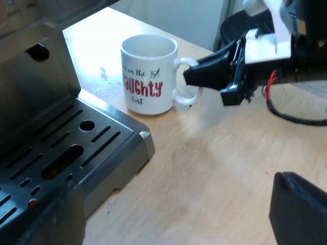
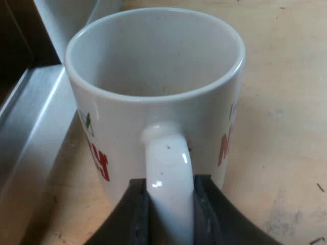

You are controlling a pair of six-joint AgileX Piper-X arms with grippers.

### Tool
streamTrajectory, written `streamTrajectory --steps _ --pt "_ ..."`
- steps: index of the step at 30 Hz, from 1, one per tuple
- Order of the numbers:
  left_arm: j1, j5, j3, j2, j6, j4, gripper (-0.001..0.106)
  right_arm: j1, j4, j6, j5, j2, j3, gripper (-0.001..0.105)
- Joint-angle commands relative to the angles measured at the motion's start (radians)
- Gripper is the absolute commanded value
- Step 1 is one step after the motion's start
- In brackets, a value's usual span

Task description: Place mug into machine

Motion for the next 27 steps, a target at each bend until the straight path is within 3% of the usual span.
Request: streamTrajectory --steps 1,10,14,19,27 --pt "-0.005 -0.017 -0.006 -0.038 -0.01 0.025 0.085 0.002 0.036 -0.02 -0.012 -0.081 -0.011 0.0" --pt "-0.005 -0.066 -0.006 -0.192 -0.01 0.138 0.085 0.025 0.346 -0.146 -0.009 -0.405 -0.01 0.0" --pt "-0.005 -0.097 -0.006 -0.271 -0.01 0.204 0.085 0.085 0.482 -0.149 0.002 -0.568 -0.01 0.0" --pt "-0.005 -0.122 -0.006 -0.38 -0.017 0.282 0.085 0.174 0.654 -0.139 0.09 -0.732 -0.019 0.0" --pt "-0.005 -0.176 -0.006 -0.546 -0.05 0.423 0.085 0.301 0.984 -0.119 0.123 -0.913 -0.109 0.0"
